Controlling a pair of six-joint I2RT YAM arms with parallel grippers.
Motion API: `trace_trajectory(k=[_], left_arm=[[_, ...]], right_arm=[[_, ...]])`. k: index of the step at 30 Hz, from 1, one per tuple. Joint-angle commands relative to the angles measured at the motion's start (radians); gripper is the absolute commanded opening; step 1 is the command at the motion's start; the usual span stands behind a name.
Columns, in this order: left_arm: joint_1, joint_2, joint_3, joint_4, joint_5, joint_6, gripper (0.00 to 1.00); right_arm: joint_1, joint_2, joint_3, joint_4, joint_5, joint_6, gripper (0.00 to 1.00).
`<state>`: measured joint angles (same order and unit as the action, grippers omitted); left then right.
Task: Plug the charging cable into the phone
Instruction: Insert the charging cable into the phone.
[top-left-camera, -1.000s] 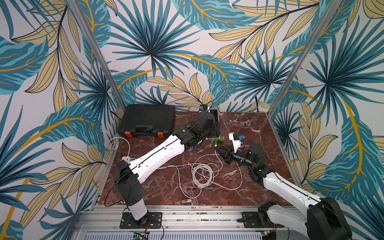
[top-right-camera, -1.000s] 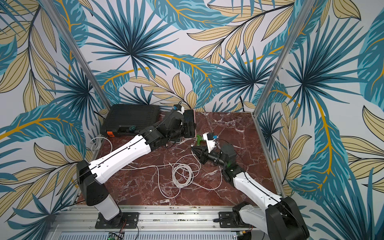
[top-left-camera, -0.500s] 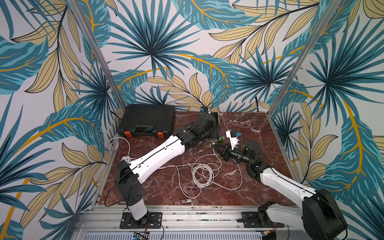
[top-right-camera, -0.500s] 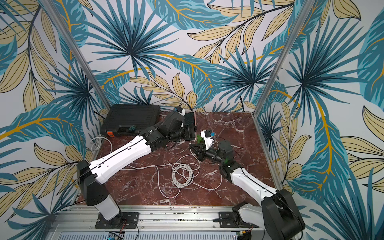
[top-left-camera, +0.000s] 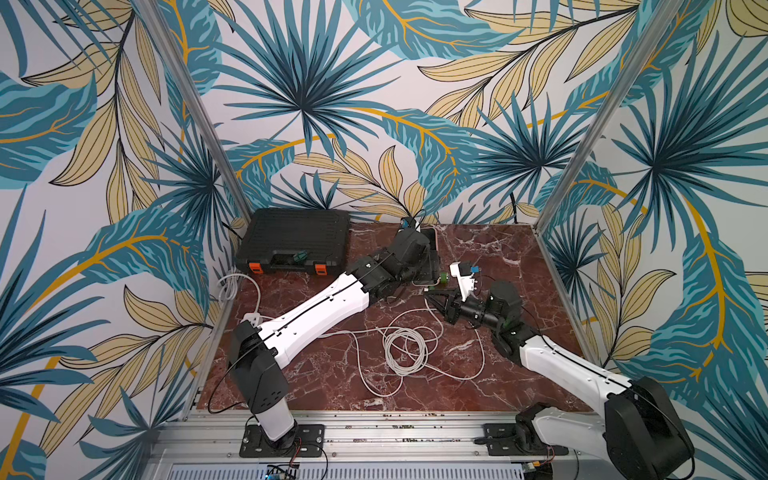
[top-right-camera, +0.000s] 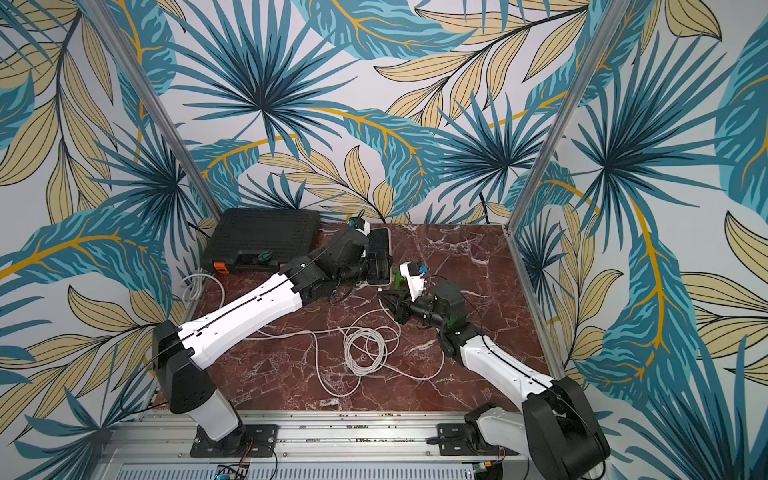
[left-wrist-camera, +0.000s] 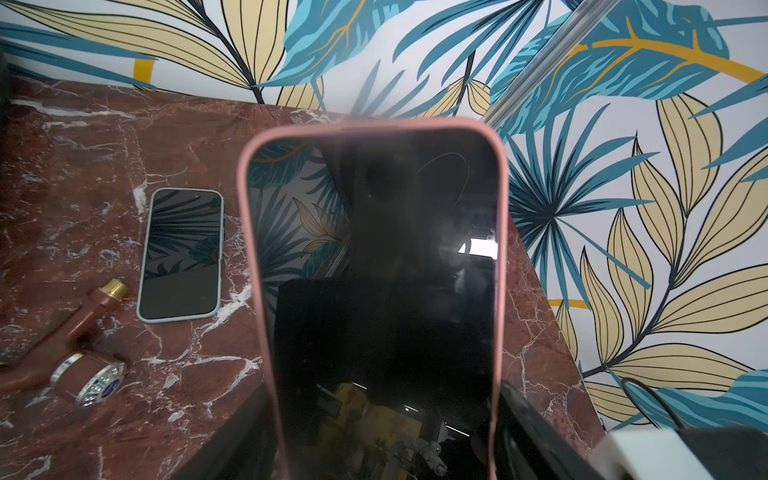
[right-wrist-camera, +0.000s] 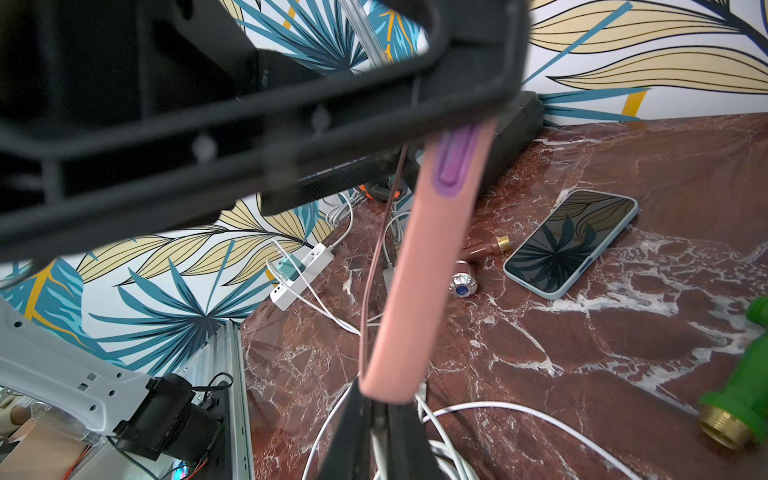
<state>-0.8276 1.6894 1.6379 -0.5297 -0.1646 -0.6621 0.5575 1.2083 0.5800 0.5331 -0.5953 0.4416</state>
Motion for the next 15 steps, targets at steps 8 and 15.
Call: trace_trajectory(k=[8, 15], left_arm=[[-0.03, -0.051, -0.058, 0.042, 0.041, -0.002, 0.0], [-0.04, -0.039, -0.072, 0.046, 0.043, -0.008, 0.0]], right_arm=[[0.002, 0.013, 0.01, 0.024, 0.028, 0.008, 0.0], [0.001, 0.014, 0.0, 0.04, 0.025, 0.017, 0.0]])
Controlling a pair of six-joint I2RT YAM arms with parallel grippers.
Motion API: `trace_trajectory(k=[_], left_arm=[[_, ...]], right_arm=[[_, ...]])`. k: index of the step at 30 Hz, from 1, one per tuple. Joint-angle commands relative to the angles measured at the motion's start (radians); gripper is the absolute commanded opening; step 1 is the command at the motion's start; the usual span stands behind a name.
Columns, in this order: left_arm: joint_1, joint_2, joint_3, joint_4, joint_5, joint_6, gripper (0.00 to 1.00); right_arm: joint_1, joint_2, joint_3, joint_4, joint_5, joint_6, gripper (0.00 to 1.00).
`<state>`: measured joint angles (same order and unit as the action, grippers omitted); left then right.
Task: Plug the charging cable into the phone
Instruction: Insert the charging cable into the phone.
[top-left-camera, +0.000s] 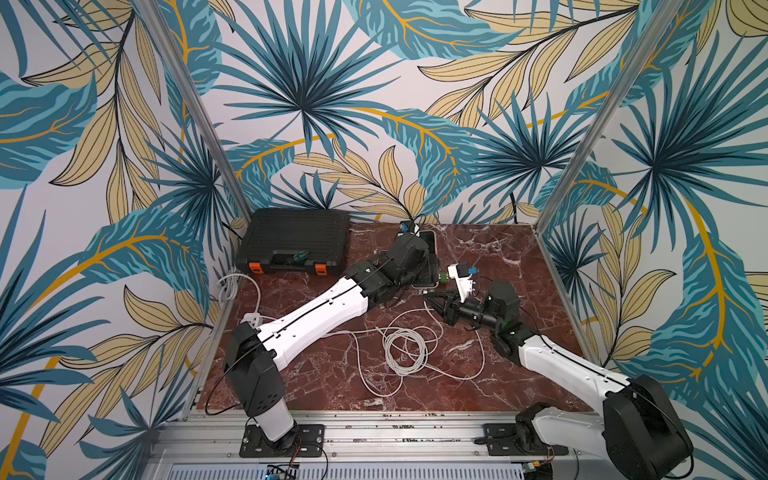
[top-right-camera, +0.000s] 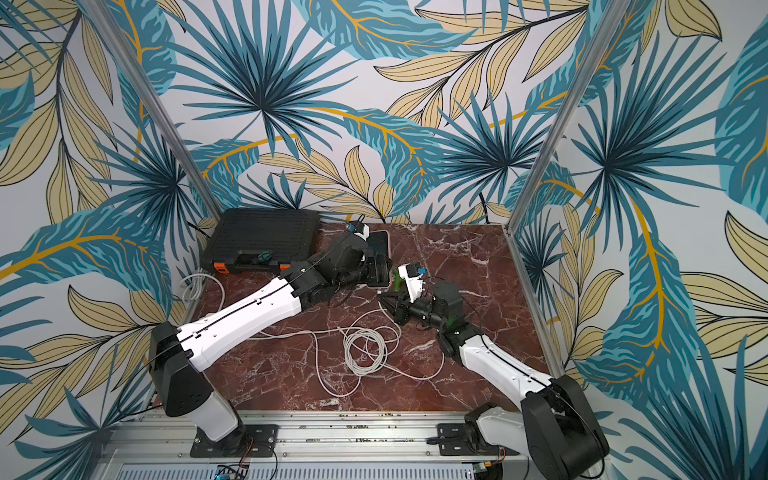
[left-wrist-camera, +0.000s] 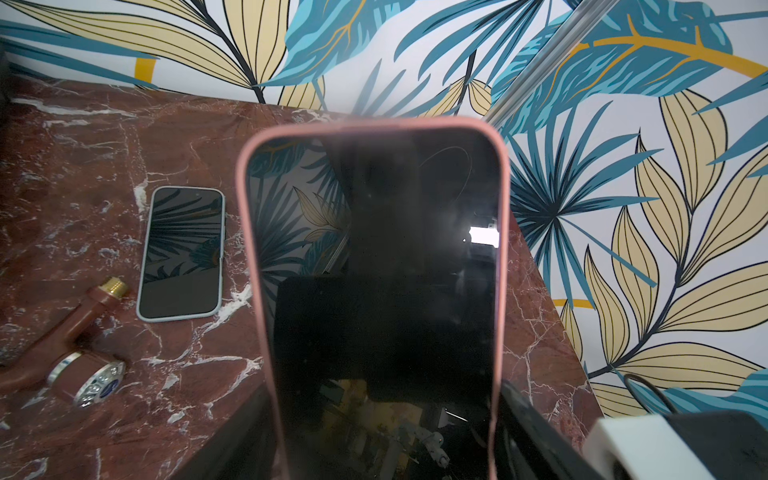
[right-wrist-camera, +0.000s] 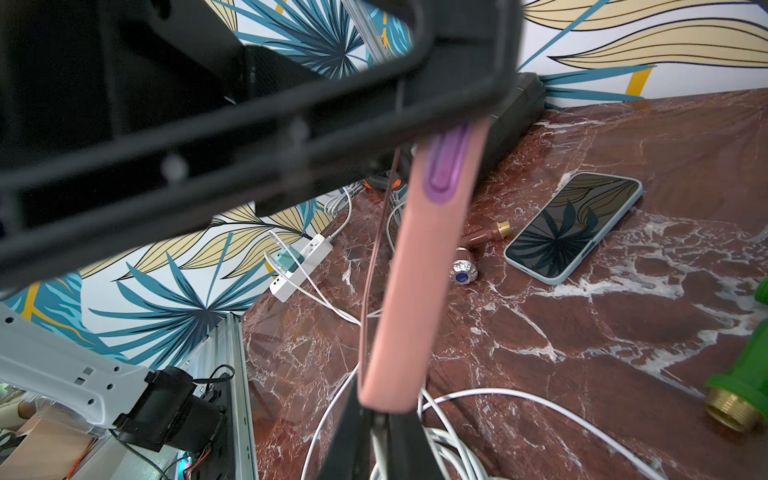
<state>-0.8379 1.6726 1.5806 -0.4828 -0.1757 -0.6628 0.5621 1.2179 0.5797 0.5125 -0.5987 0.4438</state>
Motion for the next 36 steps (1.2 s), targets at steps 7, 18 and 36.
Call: trace_trajectory(k=[7, 18, 36], left_arm=[[-0.042, -0.012, -0.018, -0.001, 0.053, -0.008, 0.0], [-0.05, -0.027, -0.06, -0.025, 0.062, -0.01, 0.0], [-0.077, -0.065, -0.201, -0.004, 0.051, -0.03, 0.0]], right_arm=[[-0.003, 0.002, -0.001, 0.063, 0.027, 0.016, 0.0], [-0.002, -0.035, -0.012, 0.06, 0.066, 0.009, 0.0], [-0.004, -0.052, -0.022, 0.072, 0.078, 0.024, 0.0]])
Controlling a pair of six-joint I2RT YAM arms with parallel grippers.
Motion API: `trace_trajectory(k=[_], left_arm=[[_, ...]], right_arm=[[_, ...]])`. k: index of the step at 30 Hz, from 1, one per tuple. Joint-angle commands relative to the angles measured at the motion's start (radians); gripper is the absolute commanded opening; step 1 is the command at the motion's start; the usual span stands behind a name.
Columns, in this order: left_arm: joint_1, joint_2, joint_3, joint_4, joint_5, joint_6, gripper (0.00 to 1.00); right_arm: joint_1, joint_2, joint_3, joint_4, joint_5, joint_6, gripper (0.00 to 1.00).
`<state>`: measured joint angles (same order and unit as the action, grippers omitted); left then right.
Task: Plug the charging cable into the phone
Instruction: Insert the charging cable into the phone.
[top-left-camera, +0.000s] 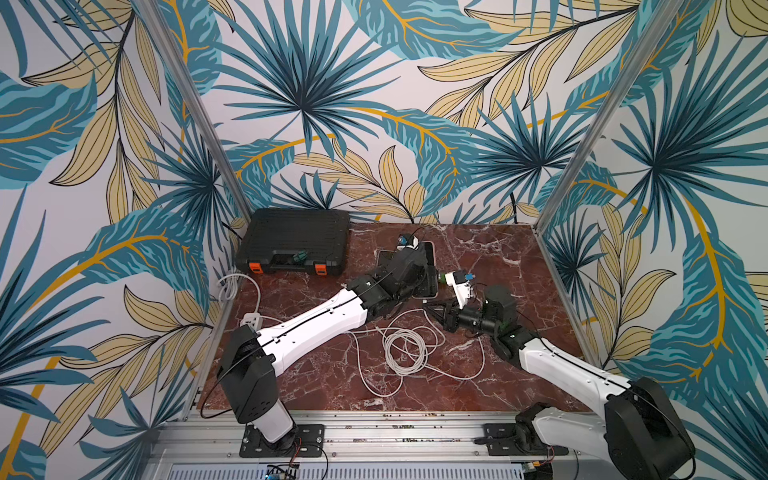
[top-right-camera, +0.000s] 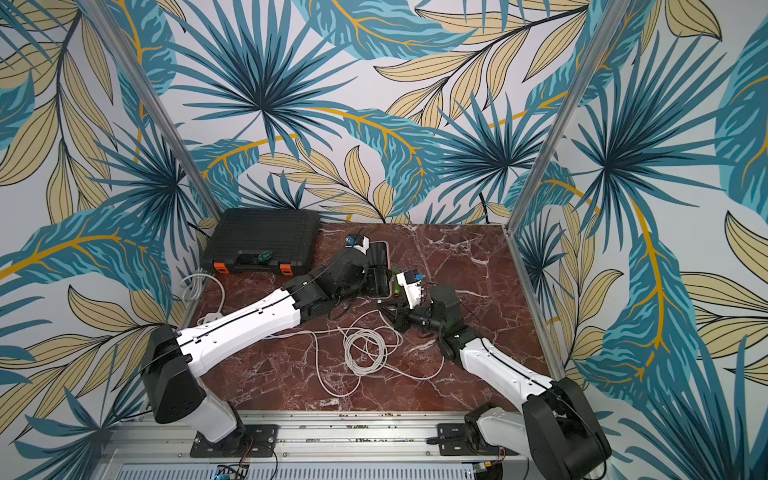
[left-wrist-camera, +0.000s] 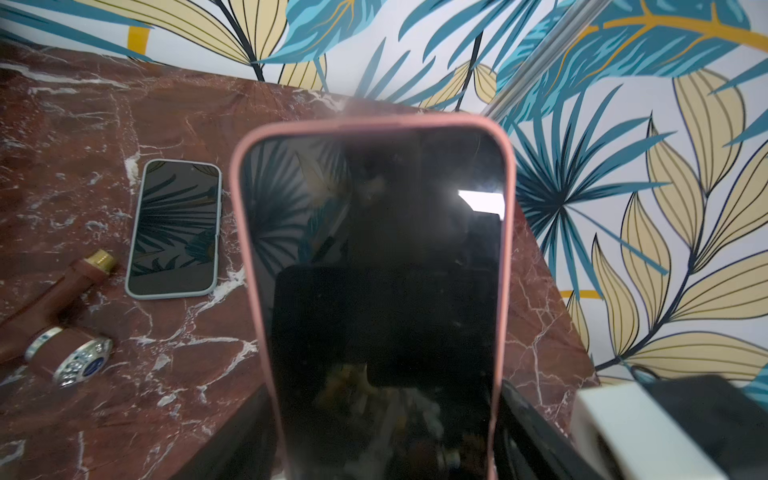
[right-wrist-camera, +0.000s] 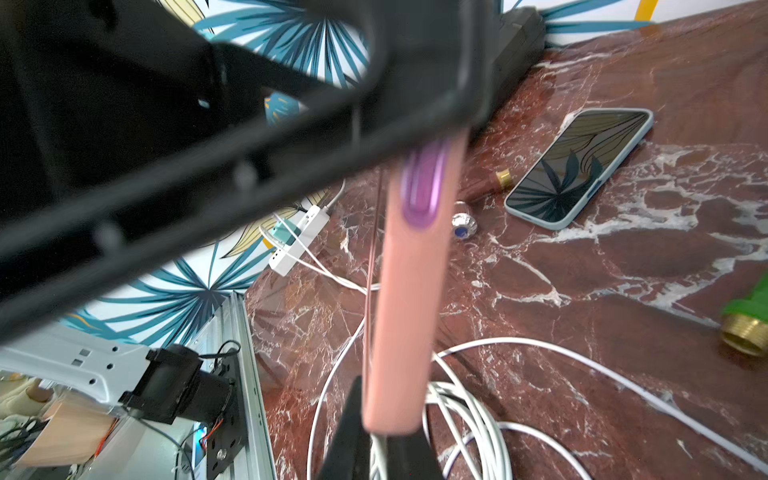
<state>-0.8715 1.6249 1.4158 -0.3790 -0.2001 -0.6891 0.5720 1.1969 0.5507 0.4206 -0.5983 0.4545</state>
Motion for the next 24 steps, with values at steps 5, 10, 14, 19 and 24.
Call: trace_trajectory(k=[5, 10, 14, 19, 24], left_arm=[[-0.052, -0.013, -0.056, -0.109, 0.055, -0.003, 0.0], [-0.056, -0.009, -0.072, -0.101, 0.059, -0.006, 0.0], [-0.061, 0.004, -0.087, -0.106, 0.059, -0.004, 0.0], [-0.071, 0.011, -0.113, -0.118, 0.062, 0.009, 0.0], [-0.077, 0.025, -0.13, -0.132, 0.07, 0.021, 0.0]], right_arm=[[-0.014, -0.03, 0.015, 0.158, 0.073, 0.01, 0.0], [-0.015, -0.027, 0.011, 0.162, 0.079, 0.006, 0.0], [-0.014, -0.024, 0.009, 0.187, 0.087, 0.006, 0.0], [-0.014, -0.017, 0.014, 0.213, 0.09, -0.011, 0.0], [-0.015, 0.004, 0.024, 0.223, 0.084, -0.027, 0.0]])
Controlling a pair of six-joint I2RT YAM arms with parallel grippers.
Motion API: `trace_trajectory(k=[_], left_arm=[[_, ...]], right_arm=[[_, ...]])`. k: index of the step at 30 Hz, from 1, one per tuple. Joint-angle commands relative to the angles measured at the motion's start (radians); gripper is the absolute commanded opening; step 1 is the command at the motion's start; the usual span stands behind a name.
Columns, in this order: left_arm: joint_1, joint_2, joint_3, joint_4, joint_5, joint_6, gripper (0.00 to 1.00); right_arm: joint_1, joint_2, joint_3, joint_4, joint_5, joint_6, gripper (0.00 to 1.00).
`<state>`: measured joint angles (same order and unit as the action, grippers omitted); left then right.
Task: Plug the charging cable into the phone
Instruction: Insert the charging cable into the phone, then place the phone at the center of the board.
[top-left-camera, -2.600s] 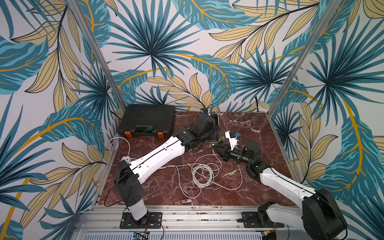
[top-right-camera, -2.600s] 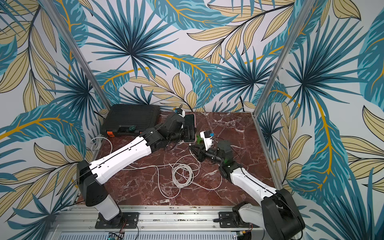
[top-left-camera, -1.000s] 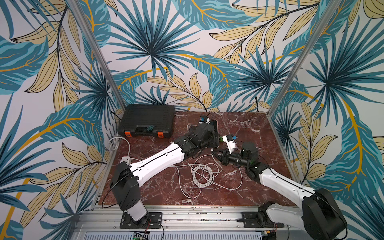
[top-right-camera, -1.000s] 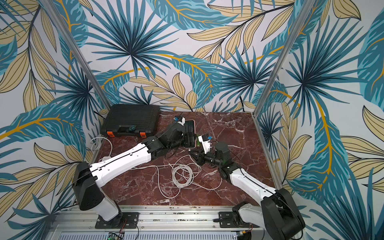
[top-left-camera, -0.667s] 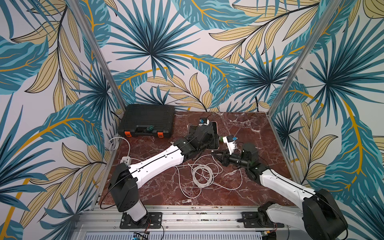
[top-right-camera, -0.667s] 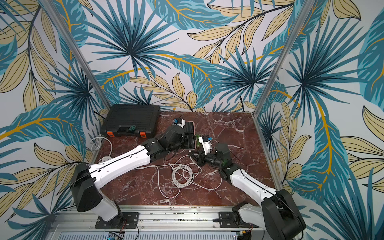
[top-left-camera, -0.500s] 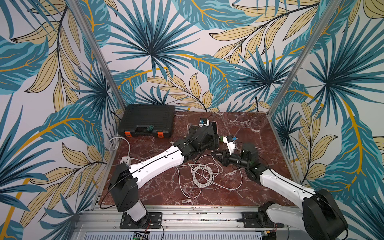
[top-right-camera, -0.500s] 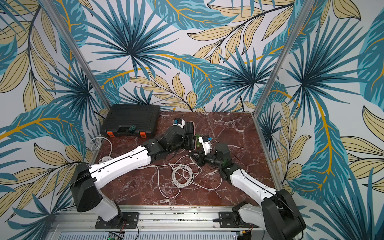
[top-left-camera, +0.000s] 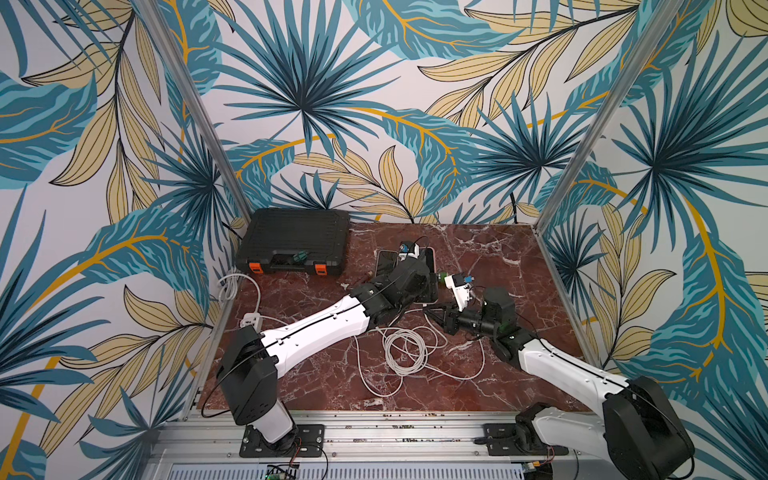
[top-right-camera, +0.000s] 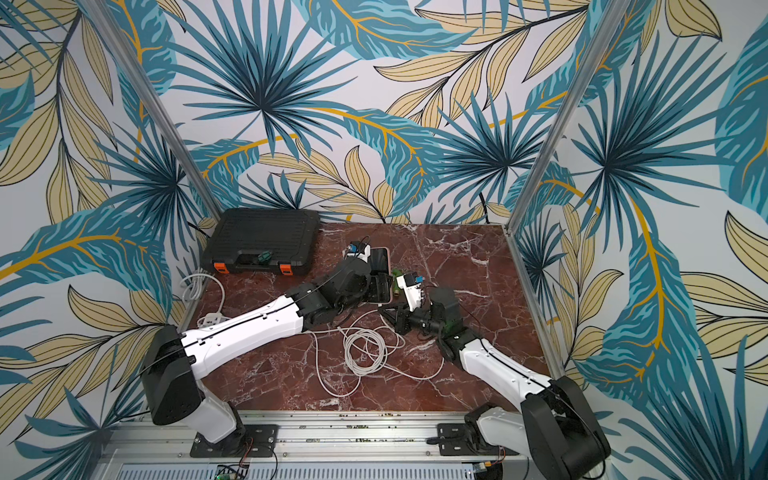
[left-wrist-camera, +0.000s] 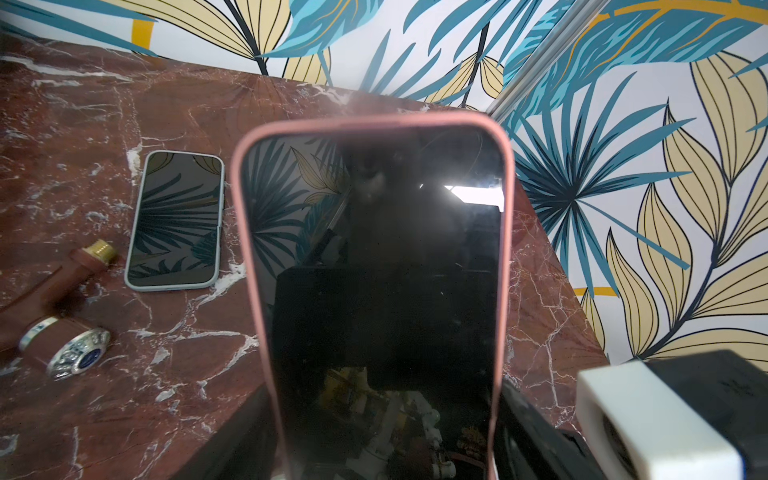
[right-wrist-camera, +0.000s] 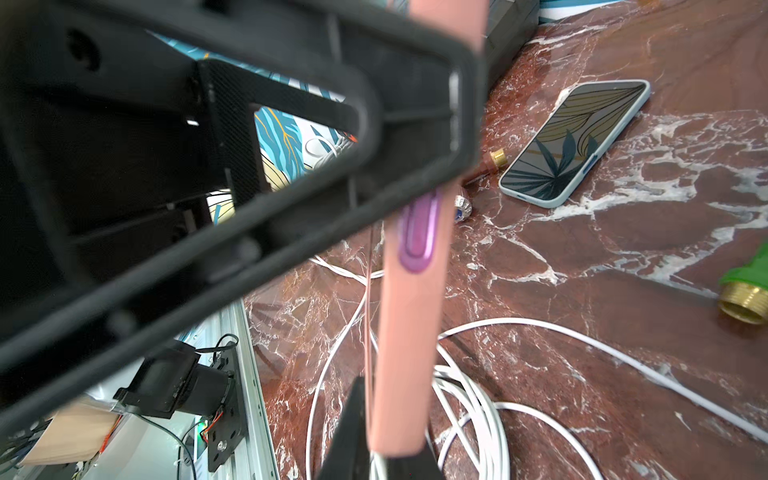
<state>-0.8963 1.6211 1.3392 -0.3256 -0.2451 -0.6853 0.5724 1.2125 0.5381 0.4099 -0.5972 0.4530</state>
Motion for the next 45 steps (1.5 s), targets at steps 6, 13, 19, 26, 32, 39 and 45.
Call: trace_trajectory(k=[6, 13, 19, 26, 32, 39, 45], left_arm=[[-0.053, 0.054, -0.031, -0.189, 0.115, 0.043, 0.0], [0.016, 0.137, 0.126, -0.259, 0.079, 0.153, 0.04], [0.107, 0.201, 0.218, -0.278, 0.087, 0.22, 0.07], [0.114, 0.289, 0.289, -0.217, 0.146, 0.507, 0.12], [0.03, 0.438, 0.453, -0.274, 0.177, 0.84, 0.15], [-0.052, 0.707, 0.741, -0.456, 0.172, 1.039, 0.18], [-0.107, 0.822, 0.828, -0.507, 0.181, 1.103, 0.19]], right_arm=[[-0.014, -0.006, 0.03, 0.245, 0.07, -0.031, 0.0], [-0.016, -0.058, 0.029, 0.04, 0.087, -0.167, 0.52], [-0.016, -0.116, 0.026, -0.09, 0.101, -0.135, 0.74], [-0.016, -0.342, 0.003, -0.362, 0.333, -0.003, 0.76], [-0.016, -0.586, 0.049, -0.598, 0.708, 0.085, 0.76], [-0.015, -0.78, 0.053, -0.601, 0.539, 0.027, 0.76], [-0.017, -0.875, 0.016, -0.599, 0.468, 0.008, 0.76]])
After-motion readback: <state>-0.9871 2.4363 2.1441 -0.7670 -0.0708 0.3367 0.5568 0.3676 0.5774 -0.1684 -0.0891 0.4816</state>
